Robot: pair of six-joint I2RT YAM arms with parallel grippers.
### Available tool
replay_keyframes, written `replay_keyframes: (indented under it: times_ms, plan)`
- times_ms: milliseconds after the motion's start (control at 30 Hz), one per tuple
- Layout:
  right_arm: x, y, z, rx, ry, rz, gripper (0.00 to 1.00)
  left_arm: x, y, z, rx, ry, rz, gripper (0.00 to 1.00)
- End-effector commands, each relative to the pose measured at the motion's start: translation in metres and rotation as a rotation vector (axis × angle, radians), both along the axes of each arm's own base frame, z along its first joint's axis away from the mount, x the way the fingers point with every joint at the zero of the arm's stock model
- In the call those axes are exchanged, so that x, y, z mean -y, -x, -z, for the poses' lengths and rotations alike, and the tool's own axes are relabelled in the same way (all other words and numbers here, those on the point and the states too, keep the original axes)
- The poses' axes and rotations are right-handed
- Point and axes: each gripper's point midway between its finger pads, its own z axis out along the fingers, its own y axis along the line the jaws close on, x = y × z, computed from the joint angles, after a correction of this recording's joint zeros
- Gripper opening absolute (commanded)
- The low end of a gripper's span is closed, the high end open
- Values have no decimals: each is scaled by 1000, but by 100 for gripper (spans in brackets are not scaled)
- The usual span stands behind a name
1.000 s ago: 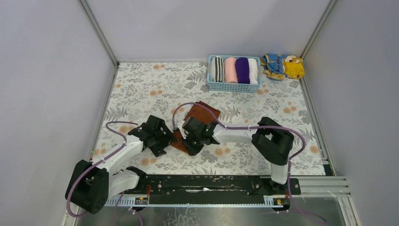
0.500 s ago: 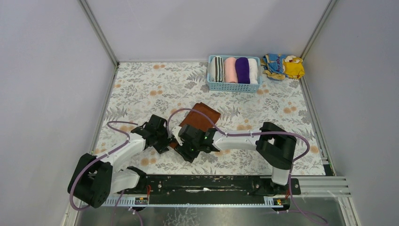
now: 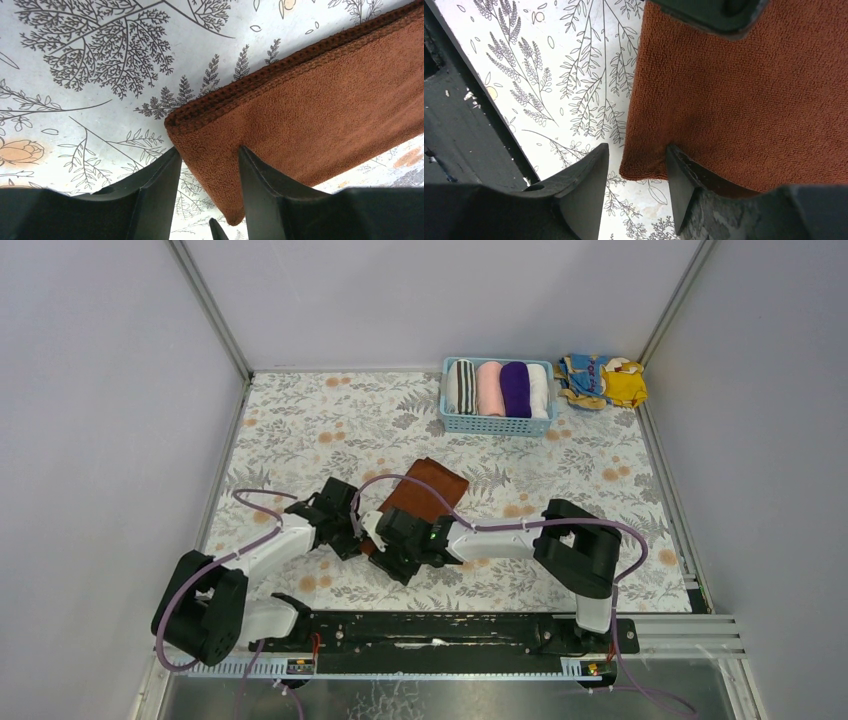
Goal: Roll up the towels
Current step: Roll the towel at the center of the board.
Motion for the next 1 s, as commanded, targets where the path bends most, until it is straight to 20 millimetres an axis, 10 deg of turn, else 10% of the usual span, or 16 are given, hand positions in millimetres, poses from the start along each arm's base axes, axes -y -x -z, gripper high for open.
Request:
replay_keyframes:
  times_ms: [0, 667, 967]
  plan:
    - [15, 6, 19, 6, 75, -8, 52, -21, 10, 22, -50, -123, 5, 44]
    - [22, 15, 29, 53, 108, -18, 51, -34, 18, 27, -184, -232, 2, 24]
    - [35, 21, 42, 36, 156, -3, 23, -36, 11, 20, -175, -263, 21, 22]
